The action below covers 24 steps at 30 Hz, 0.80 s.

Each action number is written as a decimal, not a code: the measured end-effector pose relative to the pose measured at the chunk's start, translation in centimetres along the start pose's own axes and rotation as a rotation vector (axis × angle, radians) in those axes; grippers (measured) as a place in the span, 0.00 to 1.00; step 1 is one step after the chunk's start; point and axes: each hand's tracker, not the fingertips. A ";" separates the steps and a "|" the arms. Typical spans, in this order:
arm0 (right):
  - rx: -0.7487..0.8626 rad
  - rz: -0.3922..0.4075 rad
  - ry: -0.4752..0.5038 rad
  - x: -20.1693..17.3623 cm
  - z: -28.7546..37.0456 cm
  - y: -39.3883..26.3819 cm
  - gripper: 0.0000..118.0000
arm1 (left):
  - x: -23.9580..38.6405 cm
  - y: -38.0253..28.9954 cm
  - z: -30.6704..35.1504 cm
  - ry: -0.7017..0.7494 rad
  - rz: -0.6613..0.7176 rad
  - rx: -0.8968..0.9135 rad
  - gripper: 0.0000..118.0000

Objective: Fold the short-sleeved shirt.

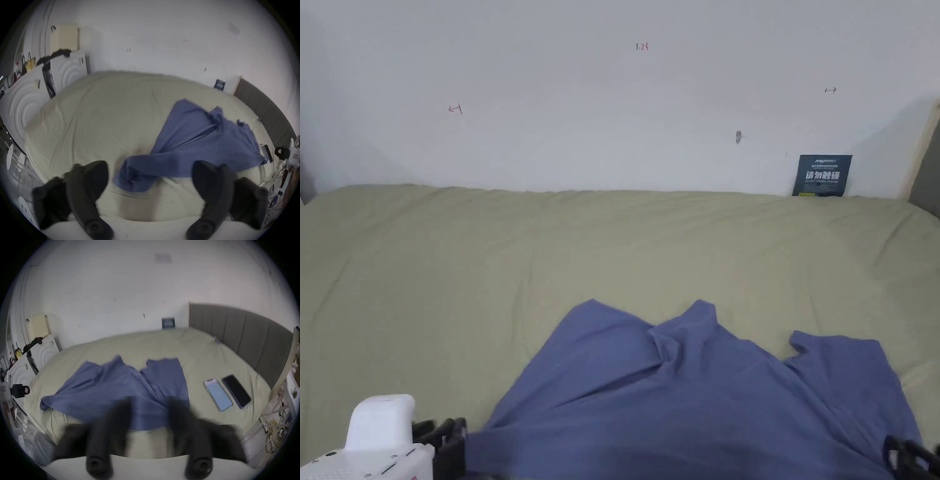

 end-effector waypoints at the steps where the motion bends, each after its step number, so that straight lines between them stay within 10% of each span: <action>1: 0.036 0.004 -0.006 -1.0 0.8 -0.2 0.02 | -1.1 -0.7 -0.6 -0.029 -0.026 0.036 0.00; 24: 0.081 0.087 0.088 -8.1 5.7 -2.8 0.02 | -2.9 -4.5 3.3 0.085 -0.018 0.038 0.00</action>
